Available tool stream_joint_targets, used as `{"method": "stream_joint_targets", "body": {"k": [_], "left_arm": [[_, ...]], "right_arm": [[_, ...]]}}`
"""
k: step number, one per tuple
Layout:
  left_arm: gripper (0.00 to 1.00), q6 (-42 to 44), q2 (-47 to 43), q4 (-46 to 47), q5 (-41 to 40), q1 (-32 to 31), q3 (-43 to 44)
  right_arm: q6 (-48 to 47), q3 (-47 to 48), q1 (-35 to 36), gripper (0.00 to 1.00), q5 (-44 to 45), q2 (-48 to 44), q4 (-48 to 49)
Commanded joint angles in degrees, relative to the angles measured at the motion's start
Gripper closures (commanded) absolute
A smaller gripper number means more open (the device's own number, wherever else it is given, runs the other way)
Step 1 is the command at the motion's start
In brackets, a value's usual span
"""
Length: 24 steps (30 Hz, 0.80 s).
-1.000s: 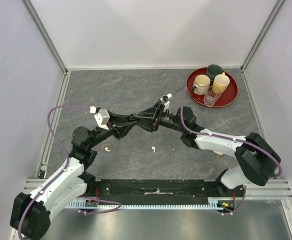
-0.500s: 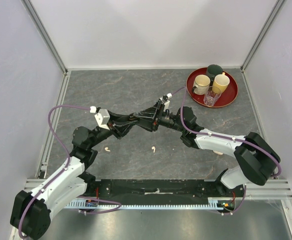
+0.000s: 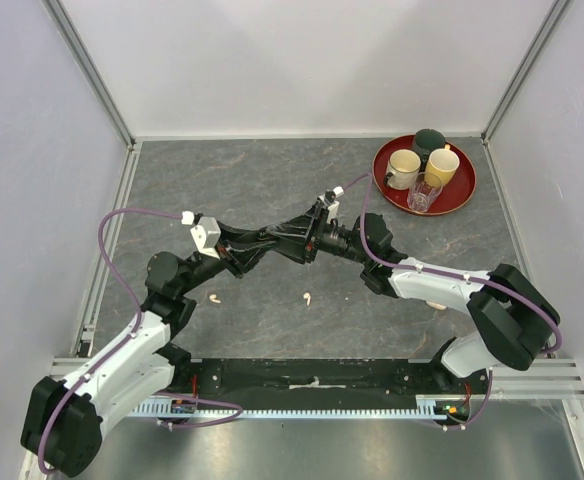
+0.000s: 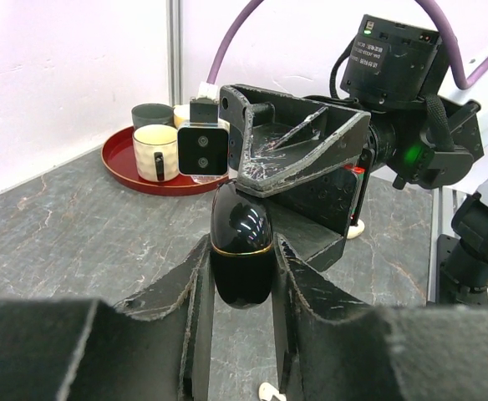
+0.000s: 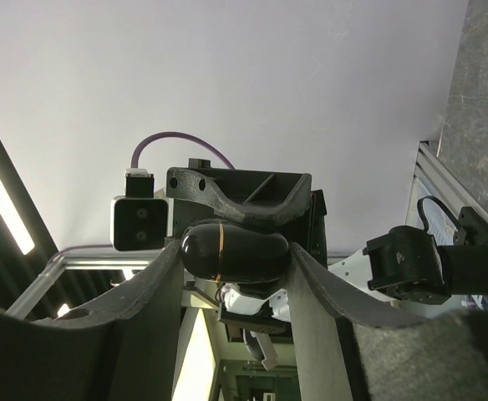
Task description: Insert the wireless bluetooth earbuds into the charging case
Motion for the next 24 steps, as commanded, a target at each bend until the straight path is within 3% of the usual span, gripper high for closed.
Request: {"method": "stream_joint_targets", "body": {"k": [1, 5, 9, 12, 14, 20, 24], "left_arm": [[0.81, -0.88, 0.24, 3.72, 1.77, -0.30, -0.30], [0.94, -0.70, 0.06, 3.54, 1.86, -0.30, -0.39], [0.98, -0.35, -0.47, 3.54, 1.78, -0.30, -0.74], [0.98, -0.09, -0.99, 3.54, 1.51, -0.30, -1.18], [0.98, -0.35, -1.70, 4.42, 0.81, -0.30, -2.40], [0.98, -2.02, -2.84, 14.34, -2.53, -0.21, -7.58], [0.98, -3.42, -1.70, 22.67, -2.27, -0.21, -9.26]], "right_arm": [[0.41, 1.62, 0.31, 0.71, 0.24, -0.13, 2.75], [-0.12, 1.79, 0.31, 0.60, -0.02, -0.04, 2.67], [-3.80, 1.88, 0.40, 0.17, 0.15, -0.57, 1.35], [-10.56, 2.67, -0.04, 0.02, 1.82, -2.59, -4.26], [-15.91, 3.46, -0.48, 0.02, 3.57, -5.31, -12.13], [-45.34, 10.05, -0.57, 0.02, 11.58, -13.49, -34.19], [-60.21, 13.48, -0.57, 0.02, 12.55, -15.16, -42.76]]}}
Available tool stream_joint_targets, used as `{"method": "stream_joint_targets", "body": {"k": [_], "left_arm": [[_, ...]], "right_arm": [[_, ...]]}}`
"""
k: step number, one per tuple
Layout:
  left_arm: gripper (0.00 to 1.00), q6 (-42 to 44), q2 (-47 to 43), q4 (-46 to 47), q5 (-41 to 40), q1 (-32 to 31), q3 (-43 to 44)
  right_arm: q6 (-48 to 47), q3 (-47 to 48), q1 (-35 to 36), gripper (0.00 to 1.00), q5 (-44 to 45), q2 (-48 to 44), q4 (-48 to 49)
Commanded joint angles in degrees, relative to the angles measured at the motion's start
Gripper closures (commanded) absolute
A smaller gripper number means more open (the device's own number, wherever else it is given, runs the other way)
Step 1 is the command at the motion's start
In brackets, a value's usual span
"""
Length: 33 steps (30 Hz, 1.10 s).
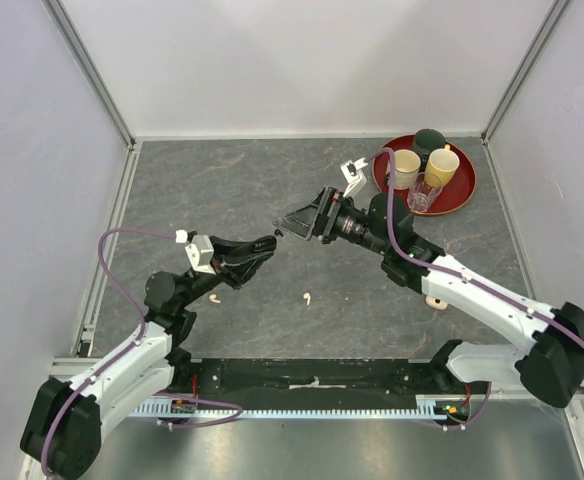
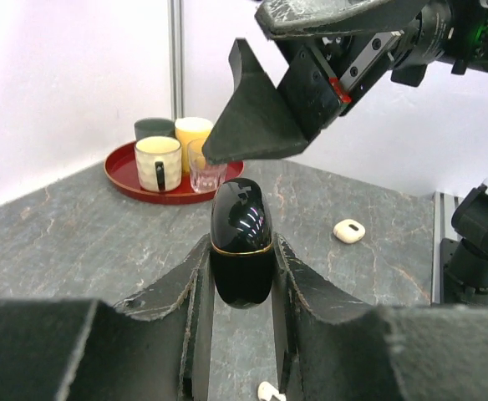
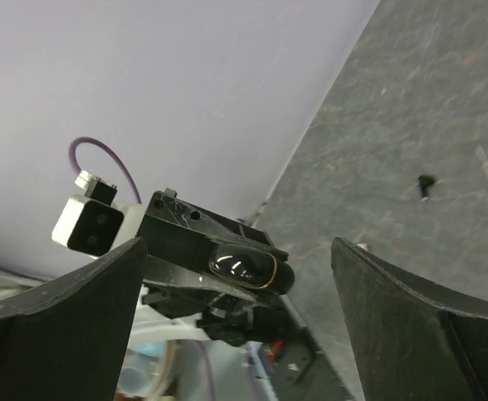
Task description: Insert the wireless bluetooth earbuds into the charging case
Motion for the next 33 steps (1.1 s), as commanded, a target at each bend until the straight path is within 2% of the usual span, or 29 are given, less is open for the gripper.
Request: {"method": "stream_joint_targets", "body": {"k": [1, 7, 12, 22, 33], "left_arm": [[0.98, -2.68, 1.01, 14.67, -0.56, -0.10, -1.46], [0.98, -2.95, 4.79, 23.82, 1.72, -0.10, -3.57], [0.98, -2.07, 5.06, 24.71, 2.51, -0.10, -4.27], [0.98, -1.02, 3.92, 23.31, 5.42, -0.10, -4.10], [0.98, 0.56, 2.51, 21.72, 7.09, -0.10, -4.89]], "right_arm": [[-24.68, 4.98, 0.07, 0.02, 2.08, -2.12, -13.76], [-32.80, 7.10, 2.87, 0.02, 0.75, -1.41, -18.70], [-35.53, 7.01, 5.34, 0.02, 0.05, -2.73, -18.00], [-34.83, 8.24, 6.13, 0.02, 1.63, -0.36, -17.29], [-29.38, 6.92, 6.05, 0.02, -0.83, -0.62, -10.09]]}}
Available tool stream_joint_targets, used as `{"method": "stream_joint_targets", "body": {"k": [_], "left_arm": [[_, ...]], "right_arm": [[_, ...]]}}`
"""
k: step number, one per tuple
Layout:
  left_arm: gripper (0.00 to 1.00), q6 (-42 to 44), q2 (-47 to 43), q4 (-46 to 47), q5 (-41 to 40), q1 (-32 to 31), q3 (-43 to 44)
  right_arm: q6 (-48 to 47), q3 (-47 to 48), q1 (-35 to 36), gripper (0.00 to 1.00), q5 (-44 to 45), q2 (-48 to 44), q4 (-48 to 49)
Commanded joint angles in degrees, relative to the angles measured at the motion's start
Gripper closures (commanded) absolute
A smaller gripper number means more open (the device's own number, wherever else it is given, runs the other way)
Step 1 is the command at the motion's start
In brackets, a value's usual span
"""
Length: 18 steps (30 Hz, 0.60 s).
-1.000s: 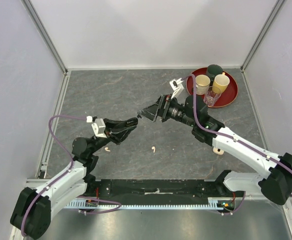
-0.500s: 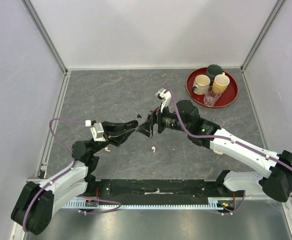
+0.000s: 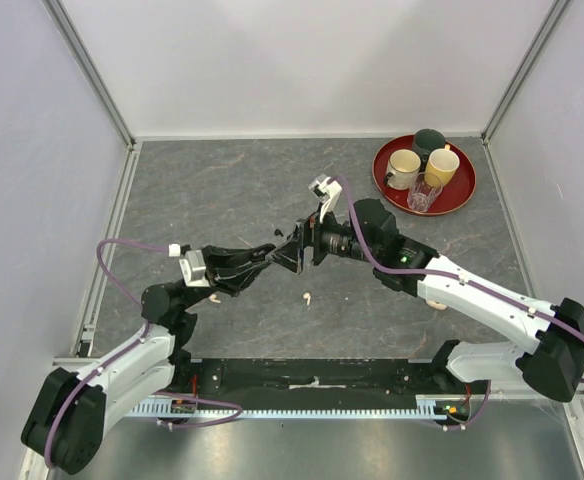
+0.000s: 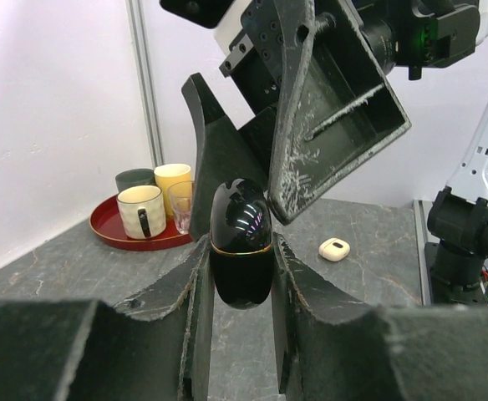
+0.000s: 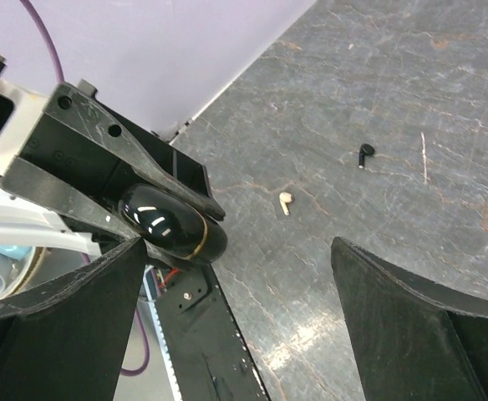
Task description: Insert the wireless bluetooth earbuds into the charging case
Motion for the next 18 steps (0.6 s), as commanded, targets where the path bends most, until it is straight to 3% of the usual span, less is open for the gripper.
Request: {"method": "stream_joint_targets", "body": {"k": [1, 11, 18], "left_arm": [[0.98, 2.51, -1.05, 2.14, 2.67, -0.10, -0.52], [0.98, 3.12, -2.90, 0.56, 2.50, -0.10, -0.52], [0.98, 3.56, -3.95, -0.06, -0.49, -0.10, -0.87]], "right_arm": [[2.51, 1.21, 0.16, 0.02, -0.61, 0.17, 6.26], [3.13, 1.30, 0.08, 0.02, 1.06, 1.05, 5.83], [0.59, 1.13, 0.25, 0.02, -4.11, 1.14, 5.92]]}}
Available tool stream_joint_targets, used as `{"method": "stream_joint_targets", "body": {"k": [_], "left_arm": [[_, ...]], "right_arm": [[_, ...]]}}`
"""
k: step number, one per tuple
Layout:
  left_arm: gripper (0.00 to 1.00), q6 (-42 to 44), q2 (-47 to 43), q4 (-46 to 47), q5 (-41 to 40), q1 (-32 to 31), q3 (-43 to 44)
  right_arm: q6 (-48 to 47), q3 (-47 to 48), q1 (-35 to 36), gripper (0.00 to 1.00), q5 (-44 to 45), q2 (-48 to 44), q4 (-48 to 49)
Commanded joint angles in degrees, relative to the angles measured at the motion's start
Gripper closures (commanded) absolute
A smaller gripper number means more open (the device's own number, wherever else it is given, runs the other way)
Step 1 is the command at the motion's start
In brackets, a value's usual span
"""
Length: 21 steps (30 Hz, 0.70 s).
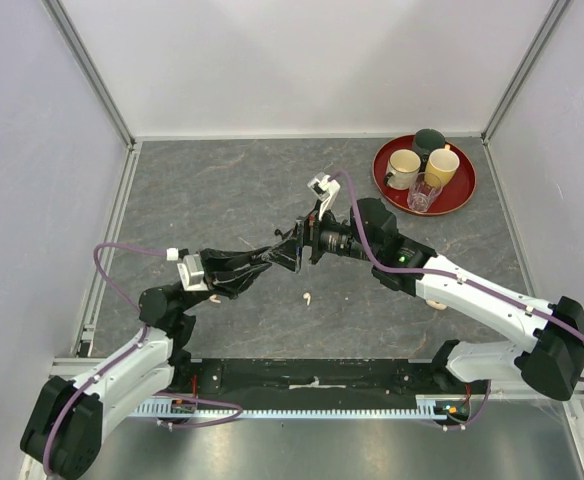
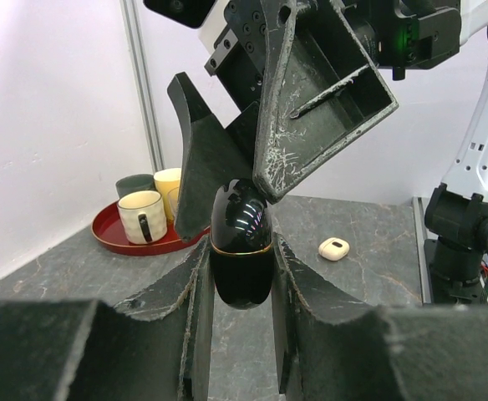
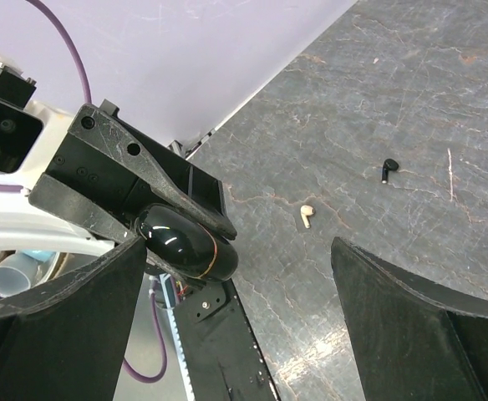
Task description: Insert the wireless bluetooth earbuds into the charging case
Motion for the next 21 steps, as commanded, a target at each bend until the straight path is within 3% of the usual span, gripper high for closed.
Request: {"method": "stream_joint_targets", "body": {"k": [1, 21], "left_arm": [[0.98, 2.84, -1.07, 1.77, -1.69, -0.10, -0.48], [0.98, 2.40, -0.63, 1.60, -2.75, -0.19, -0.13]], "right_arm": [[-2.44, 1.04, 0.06, 0.02, -1.74, 0.57, 1.37], [-5.34, -0.63, 0.85, 0.02, 2.39, -0.66, -0.22]]}}
